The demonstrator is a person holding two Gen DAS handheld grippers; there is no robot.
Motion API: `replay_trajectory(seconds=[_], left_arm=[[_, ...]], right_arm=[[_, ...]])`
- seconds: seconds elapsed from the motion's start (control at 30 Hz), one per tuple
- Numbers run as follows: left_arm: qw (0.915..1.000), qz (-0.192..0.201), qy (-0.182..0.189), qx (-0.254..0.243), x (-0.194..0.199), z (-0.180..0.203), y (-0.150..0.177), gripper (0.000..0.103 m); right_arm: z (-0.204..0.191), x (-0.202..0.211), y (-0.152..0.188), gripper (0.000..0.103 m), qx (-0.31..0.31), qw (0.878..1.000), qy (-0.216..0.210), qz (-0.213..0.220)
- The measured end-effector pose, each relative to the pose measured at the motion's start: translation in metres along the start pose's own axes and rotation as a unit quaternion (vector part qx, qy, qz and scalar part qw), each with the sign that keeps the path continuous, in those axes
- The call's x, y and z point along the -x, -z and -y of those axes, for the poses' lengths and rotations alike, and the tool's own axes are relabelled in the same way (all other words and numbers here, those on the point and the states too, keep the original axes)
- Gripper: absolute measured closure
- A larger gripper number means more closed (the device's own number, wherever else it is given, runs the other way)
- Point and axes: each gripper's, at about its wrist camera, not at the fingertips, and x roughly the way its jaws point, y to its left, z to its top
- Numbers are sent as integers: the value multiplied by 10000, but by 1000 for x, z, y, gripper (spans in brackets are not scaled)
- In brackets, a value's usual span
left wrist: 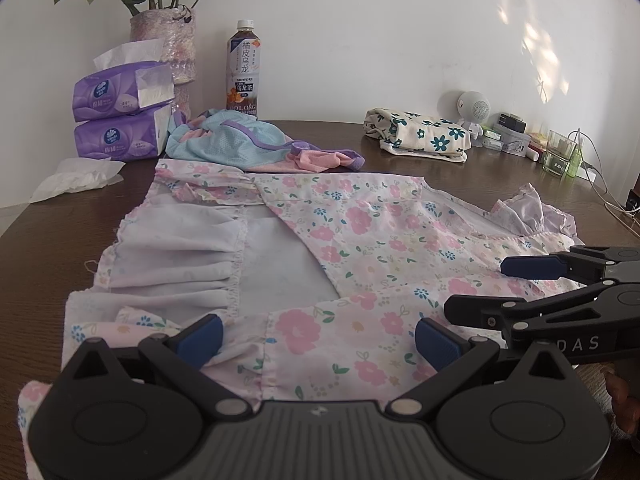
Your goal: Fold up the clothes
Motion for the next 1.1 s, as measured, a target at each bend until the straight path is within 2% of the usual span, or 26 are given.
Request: replay_trajectory(seconds=[1.1], left_arm=[[10000, 4, 11, 16, 0, 0, 0, 0]], right_arm=[[0, -1, 0, 16, -11, 10000, 4, -5]])
